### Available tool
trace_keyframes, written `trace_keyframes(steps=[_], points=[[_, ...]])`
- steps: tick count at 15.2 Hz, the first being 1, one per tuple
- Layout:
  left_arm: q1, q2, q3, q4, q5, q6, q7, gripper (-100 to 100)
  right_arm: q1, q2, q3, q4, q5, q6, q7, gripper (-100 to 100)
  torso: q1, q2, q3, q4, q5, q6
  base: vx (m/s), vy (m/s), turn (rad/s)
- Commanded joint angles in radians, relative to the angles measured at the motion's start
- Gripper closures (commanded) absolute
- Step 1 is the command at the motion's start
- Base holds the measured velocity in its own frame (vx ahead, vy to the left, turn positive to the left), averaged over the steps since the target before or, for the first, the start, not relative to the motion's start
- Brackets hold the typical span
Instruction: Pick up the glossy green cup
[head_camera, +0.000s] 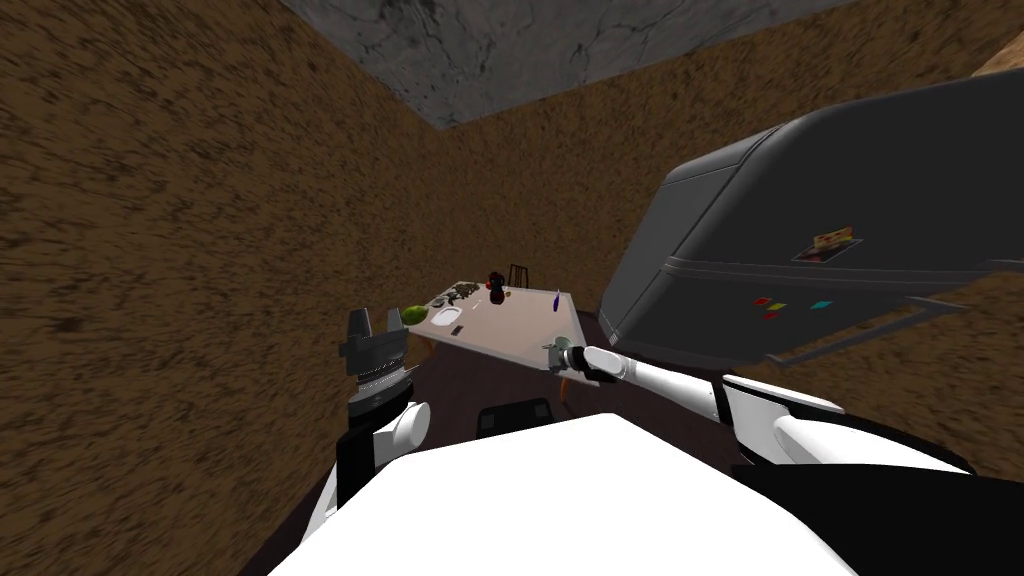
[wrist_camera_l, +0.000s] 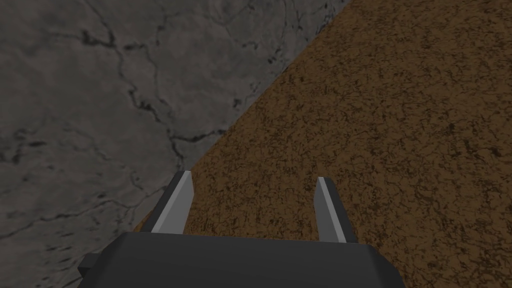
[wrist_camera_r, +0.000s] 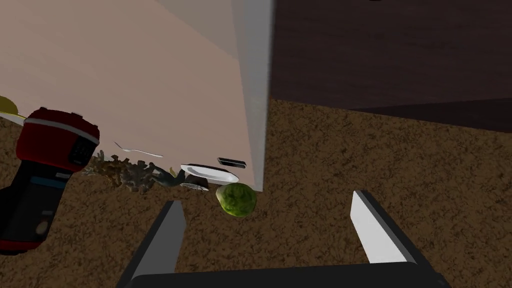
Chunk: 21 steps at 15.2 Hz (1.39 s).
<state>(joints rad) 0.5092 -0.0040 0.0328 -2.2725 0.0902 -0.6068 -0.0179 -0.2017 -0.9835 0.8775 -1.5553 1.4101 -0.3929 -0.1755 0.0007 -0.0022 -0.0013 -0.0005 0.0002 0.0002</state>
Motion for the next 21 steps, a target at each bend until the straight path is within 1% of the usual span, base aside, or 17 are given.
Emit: trace_keyframes(steps=[1,3,4,7,8,9,10,11,13,14,15,16,17,19,20,21], points=[[0.0,0.0,0.0,0.0,0.0,0.0,0.0,0,-0.036,-0.02,0.043,0.05,0.05,0.0,-0.001,-100,0.0,0.0,0.0,0.0,0.0,0.0,0.024,0.007,0.072],[0.0,0.0,0.0,0.0,0.0,0.0,0.0,0,-0.036,-0.02,0.043,0.058,0.071,0.0,-0.001,-100,0.0,0.0,0.0,0.0,0.0,0.0,0.021,0.005,0.053],[0.0,0.0,0.0,0.0,0.0,0.0,0.0,0,-0.059,-0.046,0.078,0.088,0.1,0.004,-0.008,-100,0.0,0.0,0.0,0.0,0.0,0.0,0.017,0.006,0.059],[0.0,0.0,0.0,0.0,0.0,0.0,0.0,0,-0.059,-0.046,0.078,0.088,0.125,0.004,-0.008,-100,0.0,0.001,0.0,0.0,0.0,0.0,0.013,0.004,0.034],[0.0,0.0,0.0,0.0,0.0,0.0,0.0,0,-0.081,-0.07,0.112,0.117,0.158,0.008,-0.014,-100,0.0,0.001,0.001,0.0,0.0,0.0,0.011,0.007,0.053],[0.0,0.0,0.0,0.0,0.0,0.0,0.0,0,-0.081,-0.07,0.112,0.117,0.176,0.008,-0.014,-100,0.0,0.001,0.001,0.0,0.0,0.0,0.015,0.009,0.072],[0.0,0.0,0.0,0.0,0.0,0.0,0.0,0,-0.081,-0.07,0.112,0.117,0.176,0.008,-0.014,-100,0.0,0.001,0.001,0.0,0.0,0.0,0.011,0.007,0.033],[0.0,0.0,0.0,0.0,0.0,0.0,0.0,0,-0.1,-0.092,0.146,0.144,0.212,0.011,-0.02,-100,0.0,0.001,0.001,0.0,0.0,0.0,0.013,0.011,0.066],[0.0,0.0,0.0,0.0,0.0,0.0,0.0,0,-0.1,-0.092,0.146,0.144,0.224,0.011,-0.02,-100,0.001,0.001,0.001,0.0,0.0,0.0,0.013,0.01,0.046],[0.0,0.0,0.0,0.0,0.0,0.0,0.0,0,-0.118,-0.112,0.177,0.169,0.254,0.014,-0.026,-100,0.001,0.001,0.001,0.0,0.0,0.0,0.013,0.011,0.055],[0.0,0.0,0.0,0.0,0.0,0.0,0.0,0,-0.118,-0.112,0.177,0.169,0.268,0.014,-0.026,-100,0.001,0.001,0.001,0.0,0.0,0.0,0.014,0.012,0.064],[0.0,0.0,0.0,0.0,0.0,0.0,0.0,0,-0.133,-0.129,0.208,0.193,0.295,0.016,-0.031,-100,0.001,0.001,0.001,0.0,0.0,0.0,0.018,0.016,0.072],[0.0,0.0,0.0,0.0,0.0,0.0,0.0,0,-0.133,-0.129,0.208,0.193,0.31,0.016,-0.031,-100,0.001,0.001,0.001,0.0,0.0,0.0,0.017,0.016,0.065],[0.0,0.0,0.0,0.0,0.0,0.0,0.0,0,-0.133,-0.129,0.208,0.193,0.31,0.016,-0.031,-100,0.001,0.001,0.001,0.0,0.0,0.0,0.008,0.009,0.014],[0.0,0.0,0.0,0.0,0.0,0.0,0.0,0,-0.145,-0.144,0.236,0.214,0.343,0.017,-0.036,-100,0.001,0.001,0.001,0.0,0.0,0.0,0.006,0.013,0.045],[0.0,0.0,0.0,0.0,0.0,0.0,0.0,0,-0.145,-0.144,0.236,0.214,0.348,0.017,-0.036,-100,0.001,0.001,0.001,0.0,0.0,0.0,0.008,0.016,0.057]])
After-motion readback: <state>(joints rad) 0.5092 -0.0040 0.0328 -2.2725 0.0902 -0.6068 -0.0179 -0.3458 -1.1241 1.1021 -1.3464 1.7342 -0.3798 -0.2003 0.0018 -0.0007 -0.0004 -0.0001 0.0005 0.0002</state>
